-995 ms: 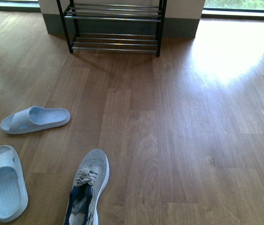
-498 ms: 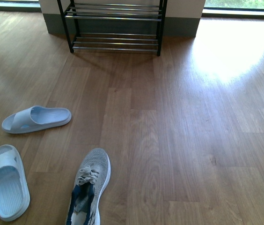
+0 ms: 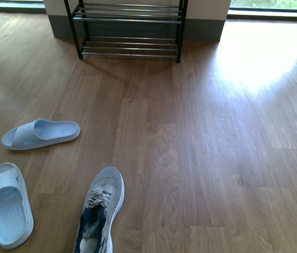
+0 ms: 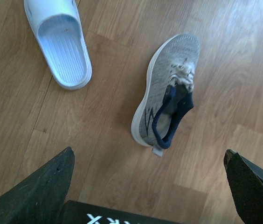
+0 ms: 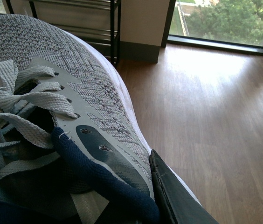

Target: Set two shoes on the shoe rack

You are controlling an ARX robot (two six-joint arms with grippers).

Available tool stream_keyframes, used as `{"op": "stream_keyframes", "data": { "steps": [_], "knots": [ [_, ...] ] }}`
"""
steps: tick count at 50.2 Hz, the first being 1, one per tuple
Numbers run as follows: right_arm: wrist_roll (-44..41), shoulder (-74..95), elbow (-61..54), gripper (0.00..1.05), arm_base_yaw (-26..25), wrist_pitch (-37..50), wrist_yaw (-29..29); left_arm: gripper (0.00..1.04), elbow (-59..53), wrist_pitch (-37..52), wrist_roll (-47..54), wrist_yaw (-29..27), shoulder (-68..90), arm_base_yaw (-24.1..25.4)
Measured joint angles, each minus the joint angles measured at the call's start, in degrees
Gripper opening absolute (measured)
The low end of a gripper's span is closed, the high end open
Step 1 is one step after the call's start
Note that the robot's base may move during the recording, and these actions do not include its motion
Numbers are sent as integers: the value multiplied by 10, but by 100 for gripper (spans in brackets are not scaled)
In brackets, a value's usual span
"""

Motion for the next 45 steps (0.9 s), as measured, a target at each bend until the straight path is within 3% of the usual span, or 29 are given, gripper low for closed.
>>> {"op": "stream_keyframes", "data": {
  "steps": [20,45],
  "knots": [
    [0,0,0,1,0,0,0,95,121,63,91,-61,292,-63],
    [0,0,0,1,0,0,0,95,303,43,167,-71,586,-82]
  ]
}}
